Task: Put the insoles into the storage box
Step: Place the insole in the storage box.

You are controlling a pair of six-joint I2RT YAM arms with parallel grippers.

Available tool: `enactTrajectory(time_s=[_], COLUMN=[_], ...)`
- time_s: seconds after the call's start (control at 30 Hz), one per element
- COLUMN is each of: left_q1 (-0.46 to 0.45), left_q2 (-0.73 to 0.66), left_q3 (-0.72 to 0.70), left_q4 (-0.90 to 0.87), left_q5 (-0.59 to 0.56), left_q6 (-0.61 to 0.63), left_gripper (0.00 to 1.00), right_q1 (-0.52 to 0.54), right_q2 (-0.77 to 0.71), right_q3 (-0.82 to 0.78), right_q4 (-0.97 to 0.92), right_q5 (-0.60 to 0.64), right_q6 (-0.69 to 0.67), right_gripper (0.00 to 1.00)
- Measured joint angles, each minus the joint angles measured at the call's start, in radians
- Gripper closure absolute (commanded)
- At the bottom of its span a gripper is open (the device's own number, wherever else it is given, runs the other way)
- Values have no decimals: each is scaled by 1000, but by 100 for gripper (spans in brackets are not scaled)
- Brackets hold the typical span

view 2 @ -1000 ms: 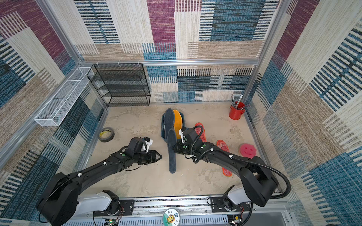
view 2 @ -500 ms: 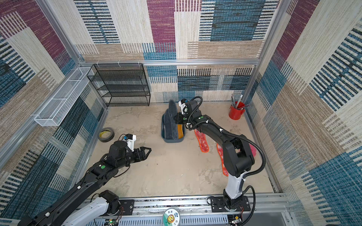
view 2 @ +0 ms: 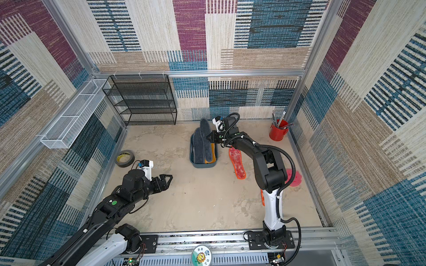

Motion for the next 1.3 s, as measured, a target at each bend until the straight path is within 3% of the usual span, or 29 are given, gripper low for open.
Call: enactTrajectory(time_s=[0.3,1.07,1.13,1.2,1.3], left_q1=[2,6,7,8,10], left_q2=[5,17,17,18,18], left_q3=[0,3,3,3,3], left_q4=[0,1,1,1,1], left_q5=[0,0,0,0,0], left_q6=[2,3,3,3,3], left_gripper=[16,16,16,16,16], right_q1=[-5,-7,-6,-6,-6], right_q2=[0,36,39,40,34], right_q3=[-101,-97,-83,-67,-40], right_q4=[90,121,107,90,53], right_q5=[-6,95,98,106,132], right_q6=[57,90,90,90,76], right_gripper=[100,100,90,64,34])
